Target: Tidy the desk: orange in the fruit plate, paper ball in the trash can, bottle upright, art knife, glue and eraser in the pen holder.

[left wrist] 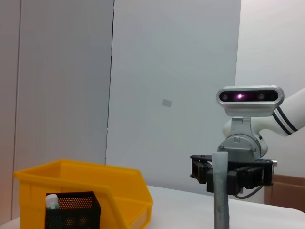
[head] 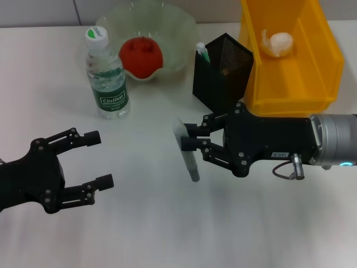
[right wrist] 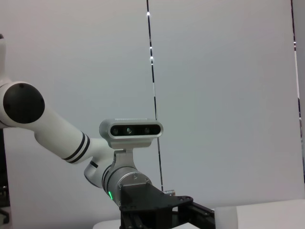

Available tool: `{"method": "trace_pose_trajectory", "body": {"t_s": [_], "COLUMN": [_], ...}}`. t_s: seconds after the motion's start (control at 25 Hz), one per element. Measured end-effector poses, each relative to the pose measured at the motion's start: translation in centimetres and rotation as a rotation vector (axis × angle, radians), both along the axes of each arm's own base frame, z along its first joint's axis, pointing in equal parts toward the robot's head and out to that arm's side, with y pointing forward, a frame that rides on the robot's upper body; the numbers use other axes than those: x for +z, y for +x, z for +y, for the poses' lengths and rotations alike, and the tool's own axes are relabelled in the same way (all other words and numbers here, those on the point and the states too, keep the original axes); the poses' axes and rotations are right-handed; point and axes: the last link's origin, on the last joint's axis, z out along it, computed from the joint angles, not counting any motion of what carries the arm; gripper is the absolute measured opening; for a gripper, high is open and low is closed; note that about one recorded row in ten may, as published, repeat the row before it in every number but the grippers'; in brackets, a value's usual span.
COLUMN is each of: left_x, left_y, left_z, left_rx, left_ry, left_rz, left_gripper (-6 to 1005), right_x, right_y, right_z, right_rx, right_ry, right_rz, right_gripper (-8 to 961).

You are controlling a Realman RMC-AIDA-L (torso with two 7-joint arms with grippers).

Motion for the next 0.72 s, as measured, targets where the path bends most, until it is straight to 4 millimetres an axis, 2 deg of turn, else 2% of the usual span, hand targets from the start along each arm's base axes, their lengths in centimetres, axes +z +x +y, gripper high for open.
{"method": "trace_pose_trajectory", "body": {"t_s": [0.16, 0.2, 0.32, 0.36, 0.4, 0.52, 0.72], "left_x": [0.0, 0.0, 0.0, -0.1, -0.1, -0.1, -0.1], "left_y": [0.0, 0.0, 0.1, 0.2, 0.2, 0.3, 0.3], "left_z": [0.0, 0.0, 0.0, 0.1, 0.1, 0.3, 0.3], "left_rx": [0.000, 0.000, -0.001, -0.003, -0.003, -0.004, -0.004], "left_ry": [0.002, 0.002, 0.002, 0.001, 0.001, -0.003, -0.003], "left_rz": [-0.001, -0.002, -0.003, -0.004, -0.004, -0.006, -0.007], "left_gripper": [827, 827, 827, 827, 827, 827, 827], "right_x": [0.2, 0.3, 0.3, 0.2, 0.2, 0.7, 1.8], "right_y": [-0.2, -0.3, -0.3, -0.2, -0.2, 0.4, 1.0], "right_z": [0.3, 0.7, 1.0, 1.7, 1.7, 2.8, 3.1], "right_rx": [-0.131, -0.232, -0.287, -0.406, -0.406, -0.624, -0.708], "right_ry": [-0.115, -0.193, -0.229, -0.290, -0.290, -0.412, -0.456], "right_rz": [0.020, 0.018, 0.016, 0.004, 0.004, 0.003, 0.032], "right_gripper": [128, 128, 127, 127, 127, 127, 127]}}
